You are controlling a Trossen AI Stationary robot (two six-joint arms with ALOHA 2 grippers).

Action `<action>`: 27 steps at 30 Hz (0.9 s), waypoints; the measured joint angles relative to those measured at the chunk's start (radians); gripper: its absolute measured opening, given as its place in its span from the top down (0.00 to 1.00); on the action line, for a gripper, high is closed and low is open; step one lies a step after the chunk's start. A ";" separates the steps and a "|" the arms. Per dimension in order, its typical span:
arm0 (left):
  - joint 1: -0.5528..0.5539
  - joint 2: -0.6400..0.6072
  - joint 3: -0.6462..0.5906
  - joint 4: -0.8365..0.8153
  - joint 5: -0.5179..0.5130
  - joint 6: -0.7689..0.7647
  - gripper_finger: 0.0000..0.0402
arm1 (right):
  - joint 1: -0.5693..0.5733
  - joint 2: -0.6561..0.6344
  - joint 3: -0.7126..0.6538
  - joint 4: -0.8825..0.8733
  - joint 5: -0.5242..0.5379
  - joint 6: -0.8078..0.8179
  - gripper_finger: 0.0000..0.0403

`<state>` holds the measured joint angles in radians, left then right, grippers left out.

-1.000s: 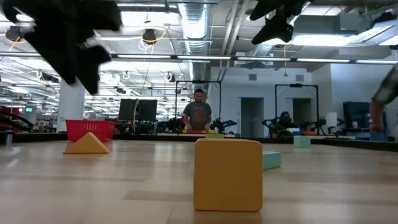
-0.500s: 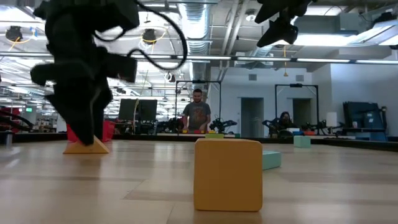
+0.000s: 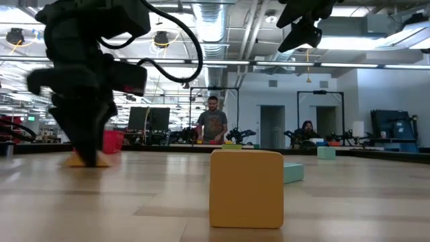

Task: Sort & place blocks by color
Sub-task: Put the yellow block into the black bin

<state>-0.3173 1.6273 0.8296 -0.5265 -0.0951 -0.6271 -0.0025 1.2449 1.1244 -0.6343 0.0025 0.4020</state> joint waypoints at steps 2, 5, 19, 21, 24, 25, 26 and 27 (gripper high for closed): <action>-0.002 -0.030 0.002 -0.021 0.051 0.015 0.75 | 0.000 0.000 0.000 0.002 0.000 -0.015 0.21; -0.019 -0.137 0.033 -0.044 0.073 0.036 0.75 | -0.007 0.000 0.000 0.009 0.001 -0.018 0.21; -0.481 -0.399 -0.034 -0.228 0.240 -0.377 0.75 | -0.052 0.113 0.000 0.151 -0.001 -0.071 0.21; -0.525 -0.375 -0.047 -0.227 0.227 -0.434 0.75 | -0.052 0.133 0.000 0.166 -0.007 -0.071 0.21; -0.564 -0.347 -0.057 -0.221 0.221 -0.504 0.75 | -0.052 0.153 0.000 0.181 -0.025 -0.071 0.21; -0.571 -0.340 -0.058 -0.218 0.221 -0.511 0.75 | -0.052 0.153 0.000 0.178 -0.031 -0.071 0.21; -0.575 -0.333 -0.058 -0.212 0.221 -0.511 0.75 | -0.052 0.151 0.000 0.181 -0.032 -0.071 0.21; -0.576 -0.326 -0.058 -0.195 0.219 -0.510 0.75 | -0.052 0.151 0.000 0.185 -0.032 -0.071 0.21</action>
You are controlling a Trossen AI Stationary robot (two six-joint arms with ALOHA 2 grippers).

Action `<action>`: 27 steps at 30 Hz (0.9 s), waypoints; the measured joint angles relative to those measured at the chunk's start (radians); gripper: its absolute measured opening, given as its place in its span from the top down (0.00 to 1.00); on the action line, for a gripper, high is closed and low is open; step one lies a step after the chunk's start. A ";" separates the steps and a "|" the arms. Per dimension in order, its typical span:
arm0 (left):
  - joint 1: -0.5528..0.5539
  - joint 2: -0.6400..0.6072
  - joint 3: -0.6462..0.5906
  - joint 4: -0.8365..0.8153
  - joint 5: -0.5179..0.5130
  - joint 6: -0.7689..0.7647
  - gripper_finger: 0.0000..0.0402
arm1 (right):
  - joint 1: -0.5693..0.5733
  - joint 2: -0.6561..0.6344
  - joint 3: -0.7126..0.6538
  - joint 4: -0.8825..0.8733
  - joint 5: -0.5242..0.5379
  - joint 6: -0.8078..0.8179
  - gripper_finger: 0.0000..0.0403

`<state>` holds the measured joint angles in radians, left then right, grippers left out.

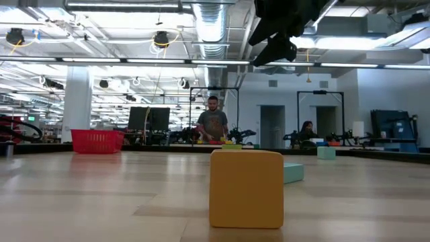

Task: Sort & place blocks by color
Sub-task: Put the yellow block into the black bin, then put the blue block into the yellow bin

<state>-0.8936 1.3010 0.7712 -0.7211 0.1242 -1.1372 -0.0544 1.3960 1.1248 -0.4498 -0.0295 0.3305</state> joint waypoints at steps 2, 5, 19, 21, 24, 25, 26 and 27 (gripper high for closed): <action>0.007 0.004 0.000 0.043 -0.024 0.020 0.75 | -0.005 0.000 0.000 0.002 -0.002 0.000 0.21; 0.044 0.011 0.000 0.106 -0.059 0.065 0.75 | -0.011 -0.003 0.000 0.026 -0.002 0.001 0.21; 0.130 0.011 -0.004 0.089 -0.025 0.166 0.30 | -0.021 -0.003 0.000 0.023 -0.031 0.000 0.21; 0.130 0.011 -0.004 0.089 0.014 0.185 0.20 | -0.021 -0.003 0.000 0.017 -0.031 -0.004 0.21; 0.130 0.011 -0.004 0.089 0.066 0.194 0.09 | -0.018 -0.003 0.000 -0.004 -0.032 -0.021 0.21; 0.130 0.011 -0.003 0.088 0.076 0.194 0.07 | -0.016 -0.003 0.000 -0.014 -0.032 -0.023 0.21; 0.130 0.011 0.000 0.088 0.082 0.194 0.05 | -0.014 -0.003 0.000 -0.029 -0.032 -0.025 0.21; 0.131 0.011 0.004 0.091 0.085 0.195 0.04 | -0.011 -0.004 0.000 -0.046 -0.032 -0.026 0.21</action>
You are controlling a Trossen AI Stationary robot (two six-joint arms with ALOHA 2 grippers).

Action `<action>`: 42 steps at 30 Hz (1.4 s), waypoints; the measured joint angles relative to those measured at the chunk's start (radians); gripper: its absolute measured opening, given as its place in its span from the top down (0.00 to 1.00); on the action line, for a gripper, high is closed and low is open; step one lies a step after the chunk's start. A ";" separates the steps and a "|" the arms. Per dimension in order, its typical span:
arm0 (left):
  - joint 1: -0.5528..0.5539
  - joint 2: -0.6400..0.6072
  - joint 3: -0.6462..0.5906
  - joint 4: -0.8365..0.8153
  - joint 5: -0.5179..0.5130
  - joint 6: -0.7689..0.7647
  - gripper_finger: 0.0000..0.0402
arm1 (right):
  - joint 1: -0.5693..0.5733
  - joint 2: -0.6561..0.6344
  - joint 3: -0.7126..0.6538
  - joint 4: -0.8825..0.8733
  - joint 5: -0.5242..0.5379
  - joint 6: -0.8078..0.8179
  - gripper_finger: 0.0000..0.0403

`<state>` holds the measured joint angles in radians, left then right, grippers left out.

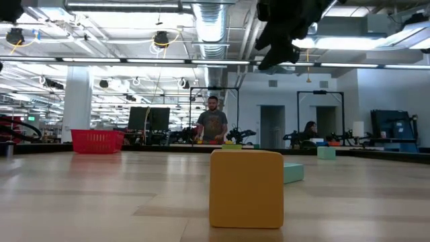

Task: Sort & place blocks by color
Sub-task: Put the blue block into the yellow bin

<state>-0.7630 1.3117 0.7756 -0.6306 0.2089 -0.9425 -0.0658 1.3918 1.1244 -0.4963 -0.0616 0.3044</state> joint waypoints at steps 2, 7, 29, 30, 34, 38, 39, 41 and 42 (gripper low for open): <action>0.006 0.000 0.014 0.003 -0.001 0.016 0.03 | 0.000 -0.013 0.000 -0.044 -0.001 -0.014 0.21; 0.059 -0.001 0.058 -0.006 -0.074 0.053 0.03 | -0.006 -0.037 -0.001 -0.126 0.003 -0.026 0.21; 0.476 0.359 0.294 0.321 -0.406 0.408 0.03 | 0.061 -0.118 -0.001 -0.702 0.320 0.104 0.21; 0.485 0.394 0.333 0.309 -0.406 0.402 0.03 | 0.044 -0.118 -0.001 -0.705 0.324 0.110 0.21; 0.516 0.469 0.469 0.239 -0.411 0.381 0.03 | -0.083 -0.110 0.000 -0.694 0.321 0.084 0.21; 0.531 0.458 0.525 0.133 -0.417 0.415 0.03 | -0.258 -0.084 -0.001 -0.660 0.363 0.025 0.21; 0.532 0.448 0.526 0.105 -0.421 0.424 0.03 | -0.300 -0.076 -0.001 -0.652 0.374 0.016 0.21; 0.533 0.422 0.526 0.039 -0.439 0.433 0.03 | -0.385 -0.060 -0.017 -0.620 0.373 -0.007 0.22; 0.534 0.411 0.526 0.019 -0.449 0.434 0.03 | -0.427 -0.053 -0.032 -0.592 0.353 -0.018 0.22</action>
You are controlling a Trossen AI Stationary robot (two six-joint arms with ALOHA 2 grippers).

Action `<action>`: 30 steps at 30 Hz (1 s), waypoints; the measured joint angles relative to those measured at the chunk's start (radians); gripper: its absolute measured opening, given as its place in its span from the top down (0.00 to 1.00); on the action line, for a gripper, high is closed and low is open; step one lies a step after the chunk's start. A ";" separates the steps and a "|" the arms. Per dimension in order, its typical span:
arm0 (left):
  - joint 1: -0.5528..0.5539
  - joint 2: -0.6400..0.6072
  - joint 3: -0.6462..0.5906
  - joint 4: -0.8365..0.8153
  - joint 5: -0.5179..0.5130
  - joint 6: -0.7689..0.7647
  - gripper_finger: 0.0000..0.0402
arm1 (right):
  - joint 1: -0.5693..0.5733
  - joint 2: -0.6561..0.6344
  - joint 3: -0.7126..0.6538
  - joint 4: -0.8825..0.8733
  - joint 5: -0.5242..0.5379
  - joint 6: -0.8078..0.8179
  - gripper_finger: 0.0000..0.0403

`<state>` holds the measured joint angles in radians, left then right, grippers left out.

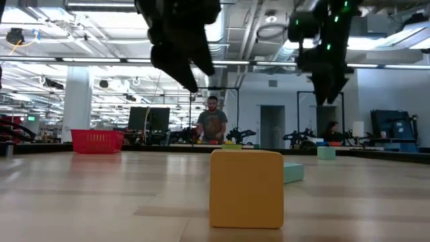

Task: Sort & place blocks by color
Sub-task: Put the blue block into the yellow bin

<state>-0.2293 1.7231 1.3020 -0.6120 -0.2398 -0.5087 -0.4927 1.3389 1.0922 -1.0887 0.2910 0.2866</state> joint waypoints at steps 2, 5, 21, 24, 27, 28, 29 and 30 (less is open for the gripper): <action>0.002 -0.013 0.001 -0.045 -0.011 0.001 0.03 | -0.079 0.021 -0.036 0.046 -0.075 -0.004 0.22; 0.005 -0.023 0.001 -0.059 -0.012 0.028 0.03 | -0.171 0.068 -0.091 0.089 -0.188 -0.015 0.22; 0.053 -0.310 -0.354 0.036 0.079 0.036 0.03 | -0.227 0.289 -0.108 0.220 -0.295 0.089 0.22; 0.060 -0.370 -0.430 0.096 0.079 0.014 0.03 | -0.227 0.334 -0.108 0.217 -0.297 0.106 0.22; 0.070 -0.417 -0.474 0.123 0.108 0.005 0.03 | -0.222 0.372 -0.109 0.233 -0.295 0.109 0.24; 0.072 -0.426 -0.483 0.125 0.114 0.003 0.03 | -0.221 0.382 -0.109 0.245 -0.292 0.109 0.26; 0.075 -0.434 -0.491 0.125 0.123 0.004 0.03 | -0.221 0.388 -0.109 0.254 -0.293 0.111 0.28; 0.076 -0.438 -0.495 0.119 0.125 0.009 0.03 | -0.220 0.392 -0.109 0.264 -0.293 0.118 0.30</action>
<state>-0.1532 1.2851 0.8067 -0.4933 -0.1143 -0.4996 -0.7123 1.7307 0.9836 -0.8244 -0.0020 0.4047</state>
